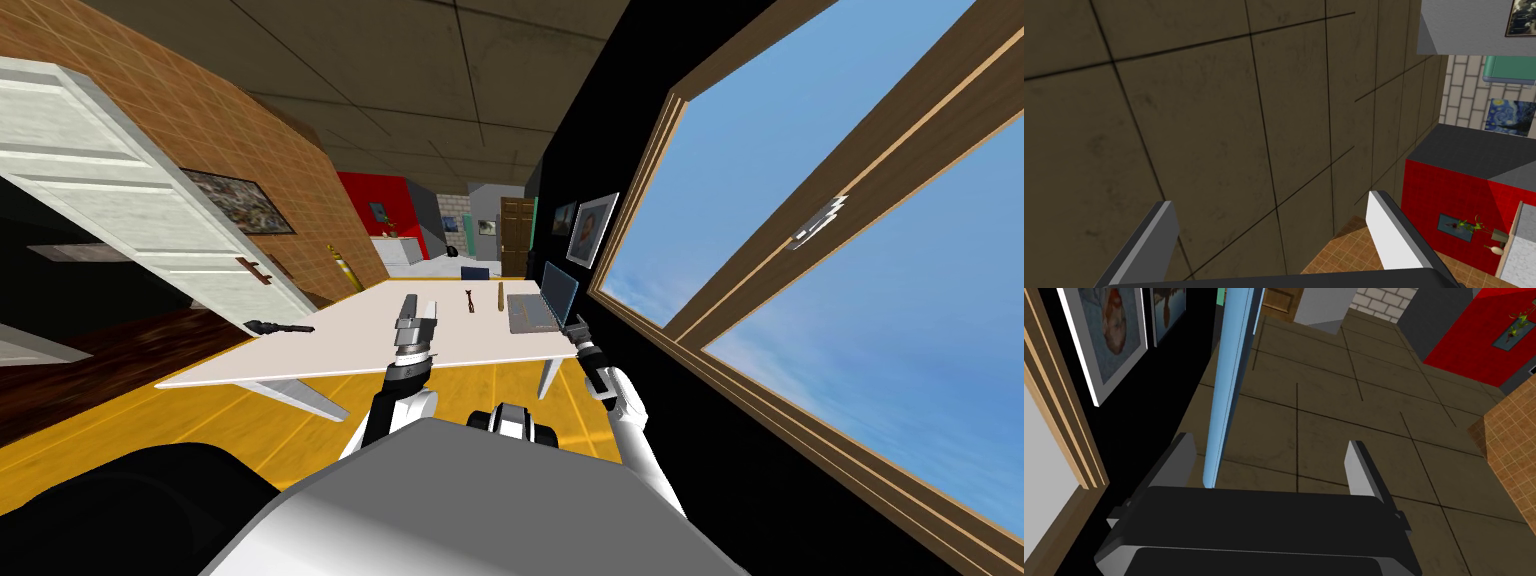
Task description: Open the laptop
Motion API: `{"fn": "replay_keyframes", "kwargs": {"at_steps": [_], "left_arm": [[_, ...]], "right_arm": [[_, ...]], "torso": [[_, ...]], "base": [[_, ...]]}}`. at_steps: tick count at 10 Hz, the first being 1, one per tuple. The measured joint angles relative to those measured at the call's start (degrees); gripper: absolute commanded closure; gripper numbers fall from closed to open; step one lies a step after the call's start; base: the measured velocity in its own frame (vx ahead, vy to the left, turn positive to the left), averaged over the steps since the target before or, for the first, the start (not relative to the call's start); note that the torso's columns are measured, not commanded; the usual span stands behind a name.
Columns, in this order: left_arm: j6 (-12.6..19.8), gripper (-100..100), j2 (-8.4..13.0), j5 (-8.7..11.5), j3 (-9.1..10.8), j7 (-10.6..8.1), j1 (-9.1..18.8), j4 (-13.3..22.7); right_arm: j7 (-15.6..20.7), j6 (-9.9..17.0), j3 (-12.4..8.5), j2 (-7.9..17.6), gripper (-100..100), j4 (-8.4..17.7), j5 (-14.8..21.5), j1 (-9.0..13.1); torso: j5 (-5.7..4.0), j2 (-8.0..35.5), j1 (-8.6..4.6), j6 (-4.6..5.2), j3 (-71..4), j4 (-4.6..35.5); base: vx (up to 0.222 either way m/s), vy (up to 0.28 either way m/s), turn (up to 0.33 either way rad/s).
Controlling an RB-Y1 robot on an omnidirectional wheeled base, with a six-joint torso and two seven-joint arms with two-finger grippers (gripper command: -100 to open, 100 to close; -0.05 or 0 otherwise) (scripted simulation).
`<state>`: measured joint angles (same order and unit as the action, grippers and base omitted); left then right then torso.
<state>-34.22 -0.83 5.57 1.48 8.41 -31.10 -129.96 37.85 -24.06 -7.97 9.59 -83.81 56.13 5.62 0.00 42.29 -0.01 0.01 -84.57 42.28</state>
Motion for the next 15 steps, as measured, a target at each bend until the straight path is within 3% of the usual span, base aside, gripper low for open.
{"fn": "replay_keyframes", "kwargs": {"at_steps": [4,10,12,15], "left_arm": [[0.0,0,0.0,0.0,0.0,0.0,0.0,0.0],[0.0,0,0.0,0.0,0.0,0.0,0.0,0.0],[0.0,0,0.0,0.0,0.0,0.0,0.0,0.0],[0.0,0,0.0,0.0,0.01,0.0,0.0,0.0]], "right_arm": [[4.5,1.9,-0.2,1.3,-100,5.9,6.6,4.6],[11.2,2.6,-1.6,2.6,-100,13.5,12.7,9.9],[12.2,2.9,-1.6,3.2,-100,14.4,14.0,10.6],[14.1,6.9,-0.5,1.5,-100,12.5,13.3,9.8]], "torso": [[0.0,0.0,0.01,0.0,0.0,0.0],[0.0,0.0,0.01,-0.01,0.0,0.0],[0.0,0.0,0.01,0.0,0.0,0.0],[-0.05,0.0,-0.13,-0.01,0.0,0.0]], "base": [[0.013,0.002,0.004],[0.01,0.001,0.003],[0.003,-0.026,0.071],[-0.005,-0.129,0.201]]}}
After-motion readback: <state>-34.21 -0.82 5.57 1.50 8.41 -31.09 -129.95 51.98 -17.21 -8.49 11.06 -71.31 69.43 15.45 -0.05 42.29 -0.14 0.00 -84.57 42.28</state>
